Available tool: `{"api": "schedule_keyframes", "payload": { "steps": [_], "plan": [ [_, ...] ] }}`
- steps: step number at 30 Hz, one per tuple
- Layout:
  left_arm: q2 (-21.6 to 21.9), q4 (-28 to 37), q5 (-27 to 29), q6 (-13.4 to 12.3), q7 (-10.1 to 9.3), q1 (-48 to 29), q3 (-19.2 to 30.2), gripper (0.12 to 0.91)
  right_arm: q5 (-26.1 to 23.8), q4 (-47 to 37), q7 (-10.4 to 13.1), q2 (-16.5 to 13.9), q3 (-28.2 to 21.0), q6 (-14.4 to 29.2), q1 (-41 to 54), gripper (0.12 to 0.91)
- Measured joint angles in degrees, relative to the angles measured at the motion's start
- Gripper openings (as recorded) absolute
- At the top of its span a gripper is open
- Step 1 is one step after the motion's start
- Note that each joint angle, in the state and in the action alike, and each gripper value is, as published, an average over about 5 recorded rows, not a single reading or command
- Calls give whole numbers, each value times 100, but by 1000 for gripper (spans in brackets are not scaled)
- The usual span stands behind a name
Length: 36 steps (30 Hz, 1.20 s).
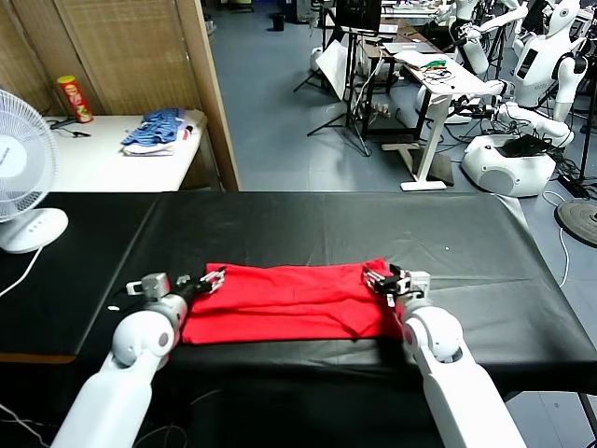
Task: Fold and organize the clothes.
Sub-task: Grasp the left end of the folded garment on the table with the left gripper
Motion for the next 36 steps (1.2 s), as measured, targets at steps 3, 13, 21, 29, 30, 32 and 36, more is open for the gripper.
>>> {"api": "schedule_keyframes", "payload": {
  "steps": [3,13,21,29,30,32,36],
  "plan": [
    [-31,35,385,-194,-23,41,48,274,-109,5,119,62,-12,81,-31,256],
    [-130,75,1647,-570,-122,117,139,125,-164,-10,170,149,16,250,-175,141],
    [-22,-122,1519,-440,-62,216,8,238,-92,307,-19,-37,145,203,-400,396],
    [139,-505,1112,-368,-74,501,-233,680,204,1138,-22,-309,477,138,-935,764],
    [145,-569,1033,-358,-78,559,-276,716,214,1227,-21,-321,508,136,-999,784],
    [144,-702,893,-346,-81,692,-355,776,220,1388,-20,-327,548,137,-1117,794],
    [94,-972,676,-328,-80,1020,-434,796,219,1639,-17,-296,550,138,-1275,798]
  ]
}}
